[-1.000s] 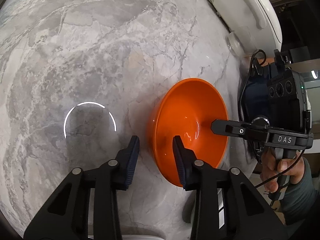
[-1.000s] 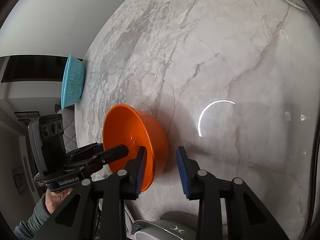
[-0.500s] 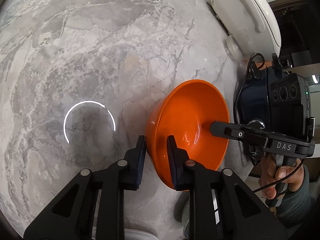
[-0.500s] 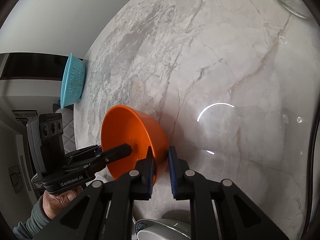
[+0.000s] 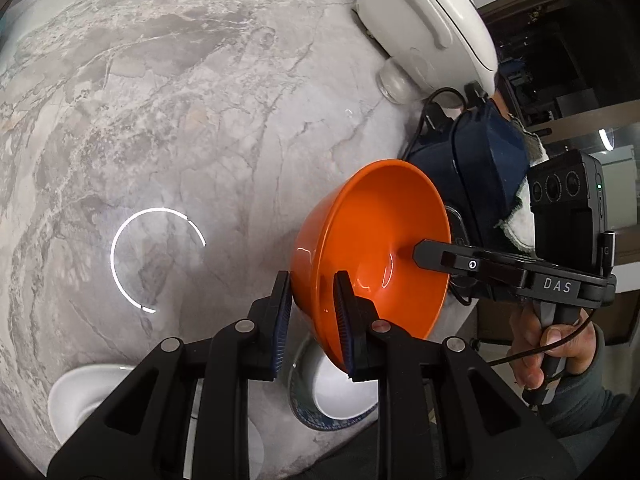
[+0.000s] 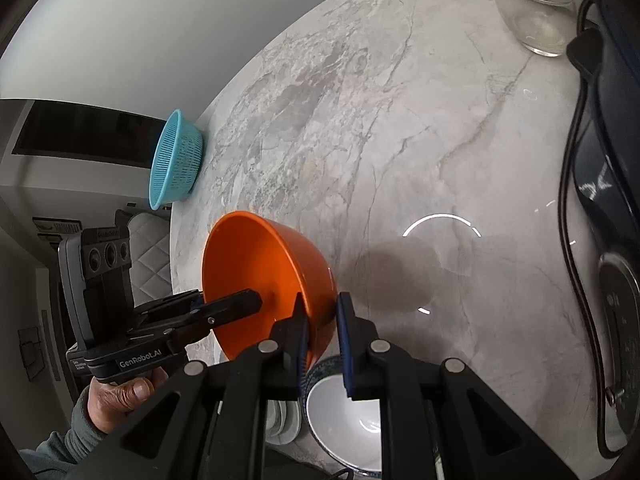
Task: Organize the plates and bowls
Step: 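Lift the orange bowl with both grippers and carry it over the nested bowls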
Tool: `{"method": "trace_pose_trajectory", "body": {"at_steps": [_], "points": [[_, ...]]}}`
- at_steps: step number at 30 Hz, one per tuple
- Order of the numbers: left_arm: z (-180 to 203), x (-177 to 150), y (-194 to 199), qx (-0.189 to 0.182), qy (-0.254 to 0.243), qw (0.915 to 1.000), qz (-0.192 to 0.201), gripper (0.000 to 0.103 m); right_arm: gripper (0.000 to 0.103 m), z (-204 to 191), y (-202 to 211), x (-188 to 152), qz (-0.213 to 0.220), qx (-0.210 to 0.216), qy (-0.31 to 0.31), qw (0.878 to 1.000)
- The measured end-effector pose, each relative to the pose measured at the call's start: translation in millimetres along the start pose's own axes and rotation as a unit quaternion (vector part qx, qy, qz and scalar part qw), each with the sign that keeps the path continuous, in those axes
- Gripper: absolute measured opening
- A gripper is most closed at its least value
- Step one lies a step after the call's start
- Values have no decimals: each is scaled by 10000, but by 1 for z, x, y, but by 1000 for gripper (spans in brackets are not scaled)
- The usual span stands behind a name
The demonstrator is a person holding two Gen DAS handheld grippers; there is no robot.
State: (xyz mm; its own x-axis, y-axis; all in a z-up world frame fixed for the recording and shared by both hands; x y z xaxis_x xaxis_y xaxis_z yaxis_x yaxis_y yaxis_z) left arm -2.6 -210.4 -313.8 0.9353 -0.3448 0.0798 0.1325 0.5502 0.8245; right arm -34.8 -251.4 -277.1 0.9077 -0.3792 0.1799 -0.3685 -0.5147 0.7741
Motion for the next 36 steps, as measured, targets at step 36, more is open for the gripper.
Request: {"method": "trace_pose_trajectory", "body": {"at_steps": [36], "points": [[25, -117, -65, 486, -263, 9966, -612, 20, 14, 46, -1, -125, -258, -535, -425, 9973]]}}
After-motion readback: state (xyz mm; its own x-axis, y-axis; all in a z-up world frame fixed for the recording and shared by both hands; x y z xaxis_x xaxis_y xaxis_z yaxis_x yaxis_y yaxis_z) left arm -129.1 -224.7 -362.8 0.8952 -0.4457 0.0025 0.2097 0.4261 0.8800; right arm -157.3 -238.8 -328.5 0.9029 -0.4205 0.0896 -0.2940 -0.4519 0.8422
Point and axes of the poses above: each gripper's, at about its wrist camera, not at the fingertips, and y roughly against the way its jaws point, z to its right, x to its top, the point moved 9 cm from there along -y, roughly the way its jaws point, and after that the axes turned 3 degrees about y, right-handed, at the moved point
